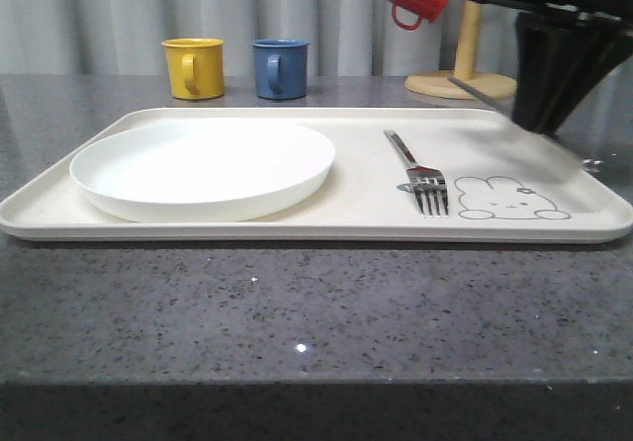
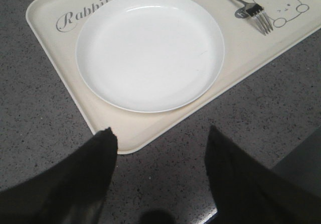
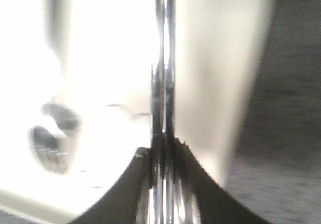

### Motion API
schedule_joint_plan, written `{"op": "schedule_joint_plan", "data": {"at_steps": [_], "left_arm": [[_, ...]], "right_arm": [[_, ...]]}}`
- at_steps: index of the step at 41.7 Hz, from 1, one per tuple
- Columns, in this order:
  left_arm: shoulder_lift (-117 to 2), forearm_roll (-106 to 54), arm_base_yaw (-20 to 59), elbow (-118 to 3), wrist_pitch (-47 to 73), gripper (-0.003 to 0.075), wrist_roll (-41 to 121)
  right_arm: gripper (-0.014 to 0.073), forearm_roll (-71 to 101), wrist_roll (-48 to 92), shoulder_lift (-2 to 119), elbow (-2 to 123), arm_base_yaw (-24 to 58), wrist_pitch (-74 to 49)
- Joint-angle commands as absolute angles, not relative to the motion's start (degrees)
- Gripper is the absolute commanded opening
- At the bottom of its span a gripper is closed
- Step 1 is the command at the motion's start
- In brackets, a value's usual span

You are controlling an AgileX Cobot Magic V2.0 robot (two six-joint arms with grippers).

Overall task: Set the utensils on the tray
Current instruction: 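Lower the chopsticks onto the tray beside the fork and release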

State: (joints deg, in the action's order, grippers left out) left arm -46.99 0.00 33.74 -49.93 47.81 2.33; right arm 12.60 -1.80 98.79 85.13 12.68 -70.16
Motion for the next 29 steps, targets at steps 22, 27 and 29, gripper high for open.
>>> {"op": "schedule_joint_plan", "data": {"at_steps": [22, 27, 29], "left_arm": [[-46.57, 0.0, 34.09, -51.36, 43.82, 0.0401, 1.81], [-46.57, 0.0, 34.09, -51.36, 43.82, 0.0401, 1.81], [-46.57, 0.0, 34.09, -51.36, 43.82, 0.0401, 1.81]], "right_arm": [[0.0232, 18.0, -9.97, 101.73, 86.82, 14.57, -69.38], [0.0247, 17.46, -8.29, 101.05, 87.29, 14.57, -69.18], [0.0247, 16.75, -7.32, 100.43, 87.68, 14.57, -69.36]]}}
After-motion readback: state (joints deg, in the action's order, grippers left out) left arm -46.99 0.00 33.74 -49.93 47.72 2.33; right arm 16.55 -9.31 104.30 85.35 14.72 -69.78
